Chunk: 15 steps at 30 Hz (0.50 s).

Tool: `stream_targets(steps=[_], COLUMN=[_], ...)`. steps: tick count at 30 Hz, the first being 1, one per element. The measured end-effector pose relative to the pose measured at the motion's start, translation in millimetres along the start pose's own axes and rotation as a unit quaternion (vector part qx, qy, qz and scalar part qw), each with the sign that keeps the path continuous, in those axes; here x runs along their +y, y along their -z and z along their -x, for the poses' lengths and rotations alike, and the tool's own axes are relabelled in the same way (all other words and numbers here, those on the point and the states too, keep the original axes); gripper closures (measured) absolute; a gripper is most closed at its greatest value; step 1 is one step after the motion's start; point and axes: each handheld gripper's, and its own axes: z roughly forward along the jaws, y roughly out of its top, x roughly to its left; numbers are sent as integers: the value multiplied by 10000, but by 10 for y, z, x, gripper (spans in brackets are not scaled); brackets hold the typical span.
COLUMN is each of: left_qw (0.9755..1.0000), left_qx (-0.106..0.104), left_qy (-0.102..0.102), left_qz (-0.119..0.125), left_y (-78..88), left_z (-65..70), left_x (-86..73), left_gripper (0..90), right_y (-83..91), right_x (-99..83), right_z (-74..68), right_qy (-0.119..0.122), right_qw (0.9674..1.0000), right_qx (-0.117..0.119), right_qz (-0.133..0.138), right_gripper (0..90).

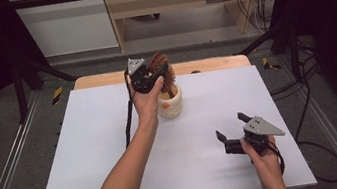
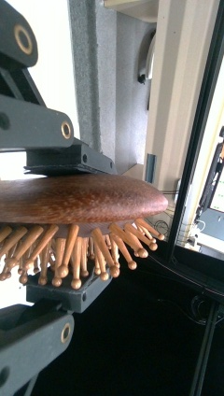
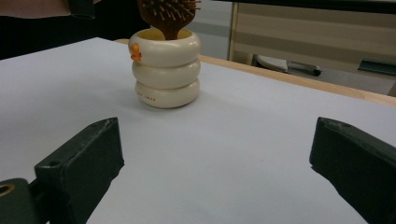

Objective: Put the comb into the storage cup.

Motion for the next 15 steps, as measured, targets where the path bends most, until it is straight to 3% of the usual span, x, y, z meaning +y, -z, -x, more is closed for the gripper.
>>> stream_targets(steps=[15], left_qw=[9998], left_qx=[6], left_qy=[188], left_qz=[49], left_y=[61], left_z=[-108], left_x=[-30], left_gripper=[498], right_y=[-6], right_x=[-1], right_z=[-6], right_qy=[-27], right_qw=[10000], right_qx=[15], right_qz=[-19], right_gripper=[30])
